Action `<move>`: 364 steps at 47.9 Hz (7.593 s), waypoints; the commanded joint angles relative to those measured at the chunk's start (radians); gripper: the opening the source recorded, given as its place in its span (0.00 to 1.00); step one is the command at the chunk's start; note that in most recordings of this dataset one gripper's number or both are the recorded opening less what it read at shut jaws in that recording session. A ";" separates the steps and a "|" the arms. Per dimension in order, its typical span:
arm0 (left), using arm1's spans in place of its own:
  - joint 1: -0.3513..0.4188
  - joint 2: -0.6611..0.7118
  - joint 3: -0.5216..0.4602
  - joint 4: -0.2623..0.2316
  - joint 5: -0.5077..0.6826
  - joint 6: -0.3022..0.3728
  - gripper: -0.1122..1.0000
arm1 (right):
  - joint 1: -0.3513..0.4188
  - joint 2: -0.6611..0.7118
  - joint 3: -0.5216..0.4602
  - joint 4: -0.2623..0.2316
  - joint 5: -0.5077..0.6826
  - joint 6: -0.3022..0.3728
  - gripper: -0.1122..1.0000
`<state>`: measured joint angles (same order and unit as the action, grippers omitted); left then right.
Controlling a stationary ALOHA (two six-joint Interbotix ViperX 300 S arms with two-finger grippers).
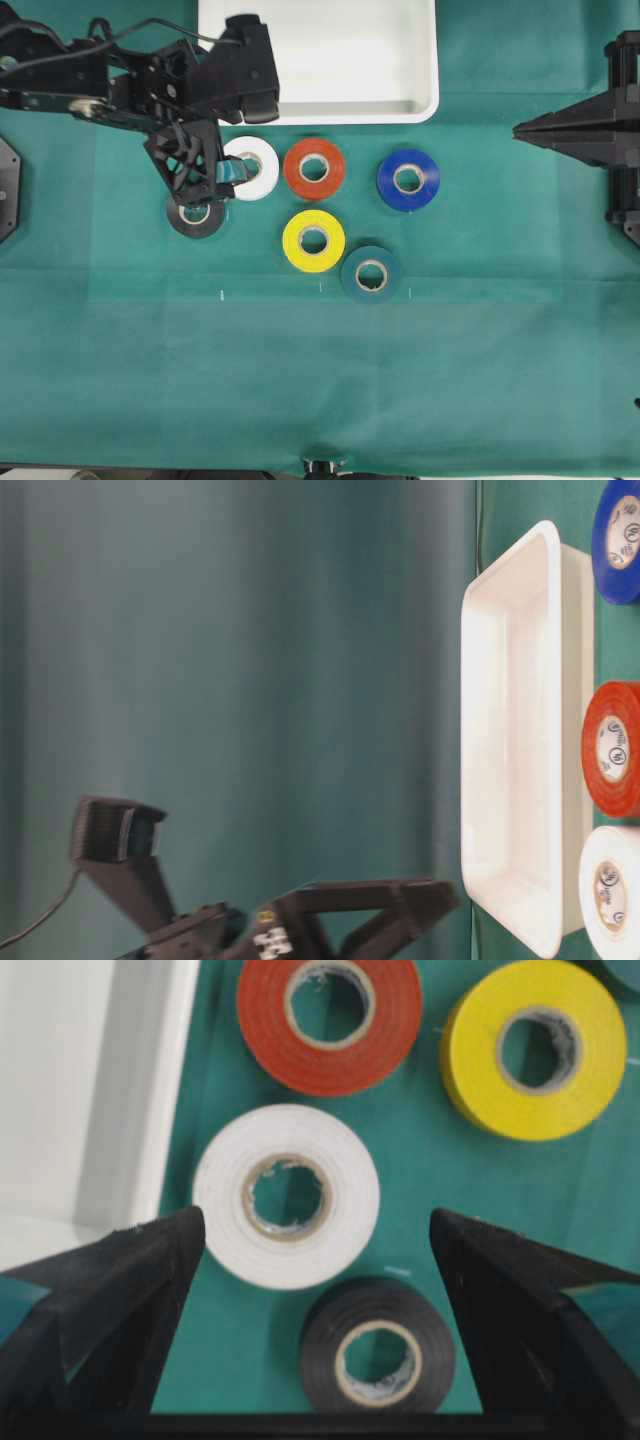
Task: Pick up the tape from a random location and place it into the white case.
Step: 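Lower the open left gripper over the white tape roll's hole, then insert the left gripper fingers into the roll and spread to grip, then lift the white tape roll with the left gripper, then carry the white roll over the white tray and lower it inside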
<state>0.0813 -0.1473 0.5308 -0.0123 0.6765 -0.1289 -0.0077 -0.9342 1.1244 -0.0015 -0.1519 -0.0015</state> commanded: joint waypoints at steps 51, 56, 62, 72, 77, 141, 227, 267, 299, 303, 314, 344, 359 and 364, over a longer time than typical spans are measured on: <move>-0.031 0.164 0.115 0.000 -0.249 -0.025 0.98 | -0.002 0.011 -0.031 -0.002 0.000 -0.002 0.10; -0.032 0.181 0.115 0.000 -0.256 -0.025 0.98 | -0.002 0.011 -0.031 -0.003 0.000 -0.002 0.10; -0.032 0.195 0.115 0.000 -0.272 -0.025 0.98 | -0.002 0.012 -0.031 -0.002 0.000 -0.002 0.10; -0.032 0.218 0.117 0.000 -0.282 -0.025 0.98 | -0.002 0.012 -0.031 -0.002 0.000 -0.002 0.10; -0.031 0.235 0.114 0.000 -0.284 -0.025 0.98 | -0.002 0.012 -0.031 -0.003 0.000 -0.002 0.10; -0.038 0.238 0.110 0.000 -0.258 -0.044 0.65 | -0.002 0.014 -0.031 -0.003 0.000 -0.003 0.10; -0.061 0.011 -0.075 0.005 0.069 -0.040 0.33 | -0.002 0.014 -0.032 -0.003 0.008 -0.002 0.10; -0.072 -0.129 -0.249 0.011 0.316 -0.038 0.33 | -0.002 0.012 -0.032 -0.003 0.012 -0.002 0.10; -0.074 -0.127 -0.249 0.012 0.316 -0.038 0.33 | -0.002 0.014 -0.032 -0.005 0.011 -0.002 0.10; -0.074 -0.127 -0.249 0.012 0.316 -0.038 0.33 | -0.002 0.014 -0.032 -0.003 0.012 -0.002 0.10; -0.074 -0.127 -0.245 0.011 0.316 -0.038 0.33 | -0.002 0.014 -0.032 -0.003 0.011 -0.002 0.10; 0.193 -0.149 -0.233 0.018 0.324 0.057 0.33 | -0.002 0.014 -0.032 -0.003 0.011 -0.002 0.10; 0.287 -0.149 -0.233 0.020 0.327 0.080 0.33 | -0.002 0.014 -0.032 -0.003 0.012 -0.002 0.10; 0.288 -0.146 -0.235 0.020 0.324 0.078 0.33 | -0.002 0.014 -0.032 -0.003 0.012 -0.002 0.10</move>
<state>0.3697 -0.2715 0.2991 0.0046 1.0063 -0.0506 -0.0077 -0.9265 1.1198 -0.0046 -0.1365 -0.0031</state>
